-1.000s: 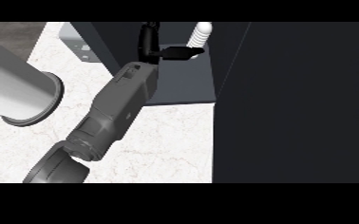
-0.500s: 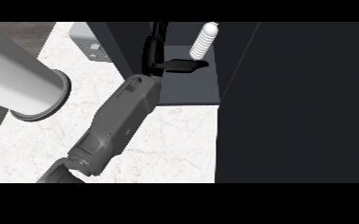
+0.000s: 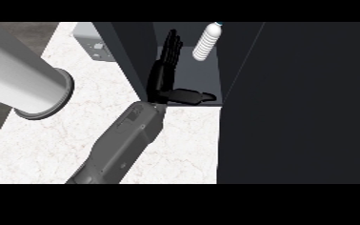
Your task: Pick up the bottled water, place it into the cabinet and close the cabinet
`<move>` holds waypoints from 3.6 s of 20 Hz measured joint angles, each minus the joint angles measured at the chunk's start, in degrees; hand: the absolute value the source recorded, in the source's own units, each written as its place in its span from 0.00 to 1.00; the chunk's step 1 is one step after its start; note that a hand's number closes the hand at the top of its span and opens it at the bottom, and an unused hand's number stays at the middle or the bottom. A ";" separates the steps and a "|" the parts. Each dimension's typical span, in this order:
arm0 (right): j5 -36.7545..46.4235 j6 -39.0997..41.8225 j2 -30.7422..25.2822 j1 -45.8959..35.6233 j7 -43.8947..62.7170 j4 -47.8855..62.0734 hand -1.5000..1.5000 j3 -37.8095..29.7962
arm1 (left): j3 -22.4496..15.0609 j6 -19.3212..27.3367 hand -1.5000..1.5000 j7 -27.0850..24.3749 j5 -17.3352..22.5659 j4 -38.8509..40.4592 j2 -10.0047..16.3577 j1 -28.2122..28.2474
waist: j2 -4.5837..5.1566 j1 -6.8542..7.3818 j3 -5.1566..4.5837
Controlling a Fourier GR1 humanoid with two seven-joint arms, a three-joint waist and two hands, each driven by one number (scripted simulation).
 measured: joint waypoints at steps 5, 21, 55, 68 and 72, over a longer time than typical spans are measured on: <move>0.72 -0.09 -0.59 0.83 -0.91 -0.15 0.00 0.07 | -4.02 -0.69 0.00 1.06 -0.78 -11.74 0.81 8.54 | -0.06 0.33 0.01; 6.28 12.21 -12.75 3.76 -5.14 -2.69 1.00 2.57 | -9.01 -1.03 0.00 6.16 -1.51 -42.32 14.23 33.68 | -0.19 0.37 -0.02; 12.62 4.78 -14.95 -2.92 1.51 -4.38 1.00 25.56 | 10.61 -21.18 0.00 4.01 15.28 -62.72 37.56 63.13 | 0.87 6.40 -0.83; 11.93 3.69 -16.25 -14.54 6.83 -3.96 1.00 25.30 | 13.84 -26.95 0.00 5.12 17.97 -63.45 41.76 63.42 | 2.22 12.11 -1.11; 11.79 4.98 -18.22 -19.25 7.64 -3.93 1.00 23.86 | 14.11 -27.97 0.00 5.66 18.25 -63.33 42.58 62.84 | 2.26 13.72 -1.36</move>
